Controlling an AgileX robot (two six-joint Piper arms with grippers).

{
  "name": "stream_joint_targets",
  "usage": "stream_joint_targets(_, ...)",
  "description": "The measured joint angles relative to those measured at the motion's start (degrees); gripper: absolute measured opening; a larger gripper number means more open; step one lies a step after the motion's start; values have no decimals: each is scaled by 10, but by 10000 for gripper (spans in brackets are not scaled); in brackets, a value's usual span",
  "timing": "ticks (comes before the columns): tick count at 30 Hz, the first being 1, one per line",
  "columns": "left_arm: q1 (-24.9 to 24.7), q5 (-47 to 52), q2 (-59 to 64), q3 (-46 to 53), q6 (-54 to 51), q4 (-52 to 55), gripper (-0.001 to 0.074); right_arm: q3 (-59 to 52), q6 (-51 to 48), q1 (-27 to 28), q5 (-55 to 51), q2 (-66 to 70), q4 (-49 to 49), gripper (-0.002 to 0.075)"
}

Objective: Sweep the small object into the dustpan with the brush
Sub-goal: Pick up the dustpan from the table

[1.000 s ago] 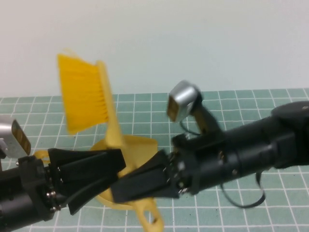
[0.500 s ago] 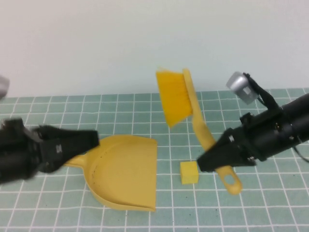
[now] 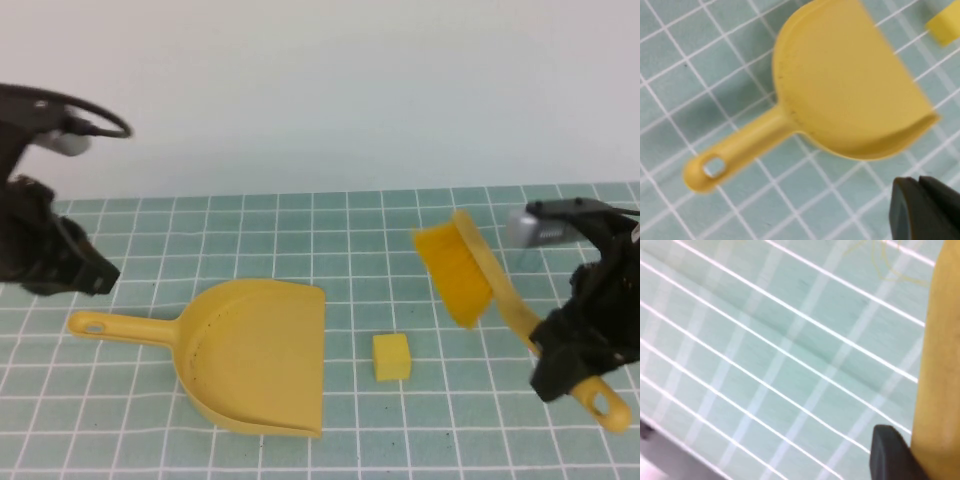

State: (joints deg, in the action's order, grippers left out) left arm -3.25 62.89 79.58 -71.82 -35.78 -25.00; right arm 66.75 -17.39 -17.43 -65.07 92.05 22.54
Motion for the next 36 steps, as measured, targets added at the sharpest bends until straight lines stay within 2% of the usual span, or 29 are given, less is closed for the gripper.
stream_joint_targets(2, -5, 5, 41, -28, 4, 19, 10, 0, 28, -14, -5, 0, -40, 171)
stream_joint_targets(4, -8, 13, 80, -54, 4, 33, 70, 0, 45, -30, -8, 0, -68, 171)
stream_joint_targets(7, -20, 29, 126, -92, 14, 58, 245, 0, 55, -51, -10, 0, -78, 171)
stream_joint_targets(9, -38, 26, 153, -109, 60, 94, 387, 0, 57, -62, -10, 0, -81, 171)
stream_joint_targets(11, -60, 17, 173, -115, 68, 138, 490, 0, 60, -72, -8, 0, -83, 171)
stream_joint_targets(13, -87, 17, 191, -115, 65, 189, 539, 0, 61, -75, -8, 0, -84, 171)
stream_joint_targets(17, -146, -4, 224, -115, 65, 314, 539, 0, 63, -76, -6, 0, -88, 171)
stream_joint_targets(19, -158, -11, 235, -115, 65, 331, 539, 0, 63, -76, -6, 0, -91, 171)
stream_joint_targets(26, -162, -12, 269, -115, 58, 363, 538, 0, 62, -76, -11, 0, -92, 171)
stream_joint_targets(36, -162, -20, 296, -113, -22, 368, 536, 0, 57, -76, -12, 0, -93, 171)
